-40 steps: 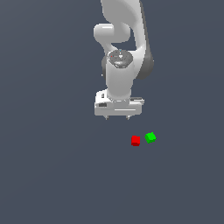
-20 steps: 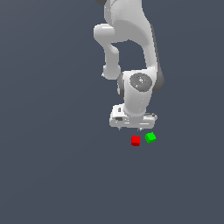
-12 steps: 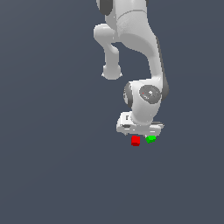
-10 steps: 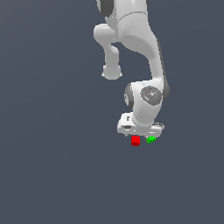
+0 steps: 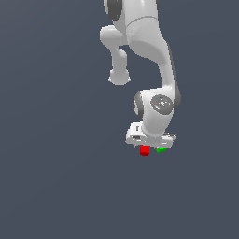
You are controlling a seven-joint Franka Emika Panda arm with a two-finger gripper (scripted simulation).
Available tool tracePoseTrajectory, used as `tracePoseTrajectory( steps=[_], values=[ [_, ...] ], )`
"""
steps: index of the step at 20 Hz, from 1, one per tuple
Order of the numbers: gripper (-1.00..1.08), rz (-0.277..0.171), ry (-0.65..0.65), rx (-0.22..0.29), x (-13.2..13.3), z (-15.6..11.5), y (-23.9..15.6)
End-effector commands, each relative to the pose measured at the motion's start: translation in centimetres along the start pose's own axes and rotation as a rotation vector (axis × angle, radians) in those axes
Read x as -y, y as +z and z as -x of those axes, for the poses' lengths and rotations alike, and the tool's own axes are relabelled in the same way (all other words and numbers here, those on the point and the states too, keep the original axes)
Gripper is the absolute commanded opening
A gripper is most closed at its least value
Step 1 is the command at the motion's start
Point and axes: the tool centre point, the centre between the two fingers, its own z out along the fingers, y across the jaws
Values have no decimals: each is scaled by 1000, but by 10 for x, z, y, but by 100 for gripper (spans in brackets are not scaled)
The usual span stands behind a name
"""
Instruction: Stack the red cube on top of the green cube.
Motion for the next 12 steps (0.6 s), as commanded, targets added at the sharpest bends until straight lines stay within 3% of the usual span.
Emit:
tracePoseTrajectory(
  steps=[1, 12],
  values=[
    [100, 0, 0, 1, 0, 0, 8],
    [100, 0, 2, 0, 0, -1, 46]
  ],
)
